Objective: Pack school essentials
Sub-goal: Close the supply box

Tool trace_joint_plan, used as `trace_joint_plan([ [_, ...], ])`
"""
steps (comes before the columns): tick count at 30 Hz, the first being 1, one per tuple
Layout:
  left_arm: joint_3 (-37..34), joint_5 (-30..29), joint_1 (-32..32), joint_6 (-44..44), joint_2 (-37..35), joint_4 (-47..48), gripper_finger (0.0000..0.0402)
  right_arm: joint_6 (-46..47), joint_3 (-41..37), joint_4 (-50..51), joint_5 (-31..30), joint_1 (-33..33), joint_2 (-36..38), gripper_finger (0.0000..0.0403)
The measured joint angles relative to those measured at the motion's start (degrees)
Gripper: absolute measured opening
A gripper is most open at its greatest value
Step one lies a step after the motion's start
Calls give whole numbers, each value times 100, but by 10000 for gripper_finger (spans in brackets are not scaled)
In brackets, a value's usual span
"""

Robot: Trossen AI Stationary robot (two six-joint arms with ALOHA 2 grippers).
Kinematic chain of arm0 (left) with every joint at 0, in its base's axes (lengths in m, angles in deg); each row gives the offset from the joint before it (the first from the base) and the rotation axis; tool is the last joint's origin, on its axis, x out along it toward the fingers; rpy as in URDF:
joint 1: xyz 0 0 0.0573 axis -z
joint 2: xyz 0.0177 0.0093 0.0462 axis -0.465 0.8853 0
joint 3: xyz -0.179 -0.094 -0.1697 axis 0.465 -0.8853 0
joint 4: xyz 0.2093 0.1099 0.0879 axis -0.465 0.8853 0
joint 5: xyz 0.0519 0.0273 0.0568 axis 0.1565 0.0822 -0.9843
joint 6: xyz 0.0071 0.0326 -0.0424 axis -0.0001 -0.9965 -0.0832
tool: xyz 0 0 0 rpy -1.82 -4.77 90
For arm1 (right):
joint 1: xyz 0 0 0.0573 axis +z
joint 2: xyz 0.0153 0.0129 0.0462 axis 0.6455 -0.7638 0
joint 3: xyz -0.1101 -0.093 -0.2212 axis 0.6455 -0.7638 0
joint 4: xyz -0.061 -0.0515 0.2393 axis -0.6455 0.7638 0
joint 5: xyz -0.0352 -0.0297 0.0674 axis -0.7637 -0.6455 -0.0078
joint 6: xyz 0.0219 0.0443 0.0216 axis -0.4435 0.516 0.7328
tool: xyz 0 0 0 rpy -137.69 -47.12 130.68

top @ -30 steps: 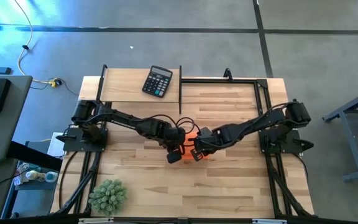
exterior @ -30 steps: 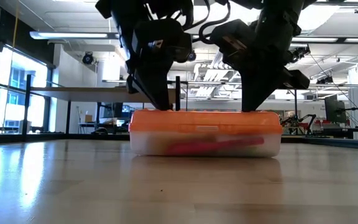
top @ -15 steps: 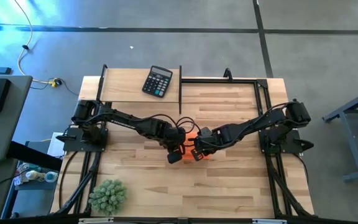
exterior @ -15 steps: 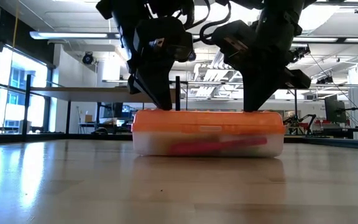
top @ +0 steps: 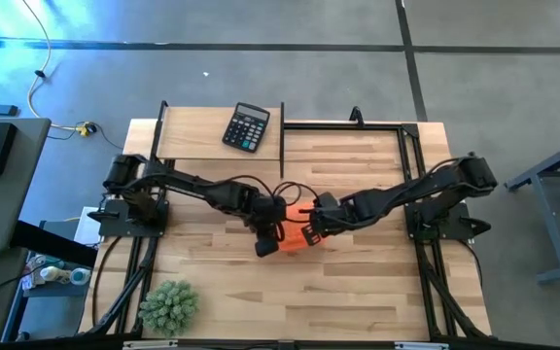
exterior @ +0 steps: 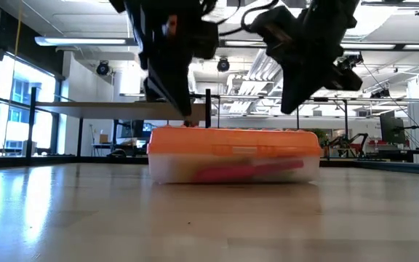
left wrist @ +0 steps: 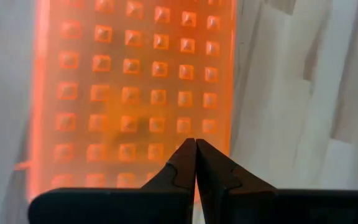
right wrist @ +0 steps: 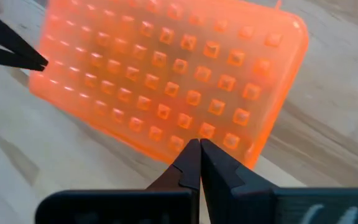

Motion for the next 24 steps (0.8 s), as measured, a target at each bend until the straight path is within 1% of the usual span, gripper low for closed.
trace_joint_plan([
  [5,0,-245,-67,-205,-419,181,0,54,10,-56,-182,0,225,0],
  [9,9,-191,-155,-233,-686,371,0,63,14,-72,-292,-13,268,0],
  [13,11,-221,-99,-34,-795,835,0,216,21,169,-739,-56,244,0],
  [16,13,-407,107,102,-813,1254,0,295,21,443,-1013,-235,244,0],
  [19,7,-552,347,224,-813,1672,0,141,21,503,-1091,-496,244,0],
  [24,-411,-572,658,718,-813,1507,0,-381,21,244,-1089,-1010,244,0],
])
